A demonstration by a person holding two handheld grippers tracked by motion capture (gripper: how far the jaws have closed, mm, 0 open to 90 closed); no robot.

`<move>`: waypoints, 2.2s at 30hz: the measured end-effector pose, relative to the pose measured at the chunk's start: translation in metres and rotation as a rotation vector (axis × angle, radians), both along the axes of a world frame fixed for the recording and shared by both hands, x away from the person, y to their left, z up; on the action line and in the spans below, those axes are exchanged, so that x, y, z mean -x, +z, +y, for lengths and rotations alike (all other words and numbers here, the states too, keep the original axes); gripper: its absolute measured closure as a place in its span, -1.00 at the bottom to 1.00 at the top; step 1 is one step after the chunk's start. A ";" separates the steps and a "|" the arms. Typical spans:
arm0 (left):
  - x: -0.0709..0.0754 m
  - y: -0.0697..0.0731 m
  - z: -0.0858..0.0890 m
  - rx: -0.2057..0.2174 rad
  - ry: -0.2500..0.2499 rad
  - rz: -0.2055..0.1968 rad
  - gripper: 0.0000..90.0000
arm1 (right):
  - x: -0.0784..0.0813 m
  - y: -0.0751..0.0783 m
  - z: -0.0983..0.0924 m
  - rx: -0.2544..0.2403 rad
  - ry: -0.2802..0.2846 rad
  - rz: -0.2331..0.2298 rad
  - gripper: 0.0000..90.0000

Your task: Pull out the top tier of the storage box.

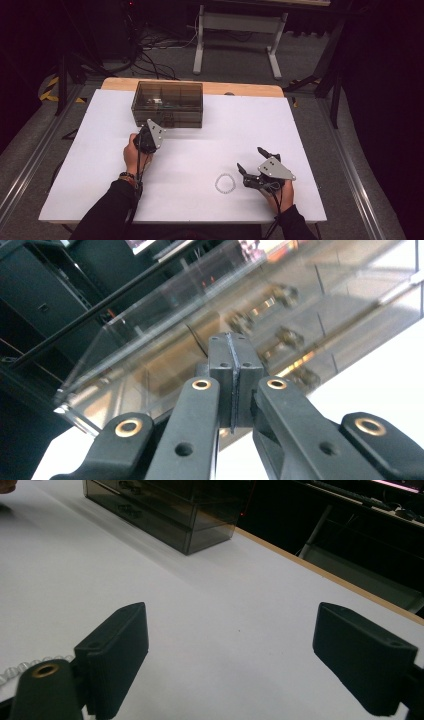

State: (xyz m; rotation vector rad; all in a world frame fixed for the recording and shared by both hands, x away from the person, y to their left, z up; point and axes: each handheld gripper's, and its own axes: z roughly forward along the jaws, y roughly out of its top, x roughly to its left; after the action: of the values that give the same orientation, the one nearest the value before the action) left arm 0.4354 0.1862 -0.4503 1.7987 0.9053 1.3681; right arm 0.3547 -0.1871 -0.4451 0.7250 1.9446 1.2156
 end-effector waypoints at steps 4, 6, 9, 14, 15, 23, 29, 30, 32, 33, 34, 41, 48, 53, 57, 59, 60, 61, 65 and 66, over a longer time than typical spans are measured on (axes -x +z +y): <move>0.002 0.003 0.003 0.030 -0.012 -0.003 0.99 | 0.000 0.000 0.000 0.001 0.000 -0.001 -0.66; 0.002 0.004 0.004 0.035 -0.015 0.004 0.99 | 0.000 0.000 0.000 -0.001 -0.001 0.005 -0.66; 0.000 0.003 0.005 0.060 -0.022 0.025 0.79 | 0.000 -0.001 0.000 0.003 0.002 0.006 -0.66; -0.004 -0.002 0.003 0.048 -0.031 0.043 0.68 | 0.000 -0.001 0.000 0.006 0.002 0.005 -0.66; -0.005 -0.003 0.002 0.042 -0.029 0.042 0.64 | 0.000 -0.001 0.000 0.005 0.001 0.005 -0.66; -0.012 -0.006 -0.005 -0.033 -0.006 -0.007 0.48 | 0.000 -0.001 0.000 0.017 0.003 0.000 -0.66; -0.014 -0.007 -0.007 -0.052 0.009 -0.019 0.50 | 0.000 -0.002 0.001 0.024 0.007 0.005 -0.66; -0.014 -0.008 -0.008 -0.051 0.005 -0.018 0.54 | 0.000 -0.001 0.001 0.026 0.009 0.003 -0.66; -0.014 -0.008 -0.008 -0.049 0.007 -0.021 0.54 | 0.000 -0.001 0.001 0.028 0.010 0.003 -0.66; -0.015 -0.008 -0.009 -0.063 0.014 -0.026 0.52 | 0.000 -0.002 0.002 0.032 0.008 0.004 -0.66; -0.015 -0.008 -0.009 -0.063 0.014 -0.026 0.52 | 0.000 -0.002 0.002 0.032 0.008 0.004 -0.66; -0.016 -0.009 -0.011 -0.076 0.020 -0.025 0.73 | 0.000 -0.002 0.002 0.033 0.009 0.003 -0.66; -0.014 -0.009 -0.013 -0.070 0.034 -0.022 0.79 | 0.000 -0.002 0.002 0.033 0.008 0.004 -0.66; -0.012 -0.008 -0.013 -0.059 0.037 -0.022 0.79 | 0.000 -0.002 0.002 0.034 0.008 0.003 -0.66; -0.010 -0.008 -0.014 -0.063 0.040 -0.021 0.79 | 0.000 -0.002 0.001 0.032 0.007 0.002 -0.66; -0.007 -0.008 -0.014 -0.070 0.041 -0.019 0.79 | 0.000 -0.002 0.001 0.031 0.006 0.002 -0.66; -0.006 -0.008 -0.015 -0.070 0.044 -0.019 0.79 | 0.001 -0.002 0.001 0.031 0.006 0.002 -0.66; -0.005 -0.007 -0.014 -0.077 0.040 -0.020 0.79 | 0.001 -0.001 0.001 0.031 0.004 0.000 -0.66; 0.001 -0.007 -0.014 -0.074 0.039 -0.016 0.79 | 0.002 -0.001 0.001 0.029 0.001 -0.004 -0.66; 0.002 -0.007 -0.014 -0.075 0.035 -0.018 0.79 | 0.002 -0.001 0.001 0.028 0.001 -0.005 -0.66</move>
State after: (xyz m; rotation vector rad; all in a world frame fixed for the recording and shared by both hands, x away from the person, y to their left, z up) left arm 0.4334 0.1721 -0.4570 1.8312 0.8908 1.4561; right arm 0.3531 -0.1866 -0.4457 0.7059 1.9546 1.1870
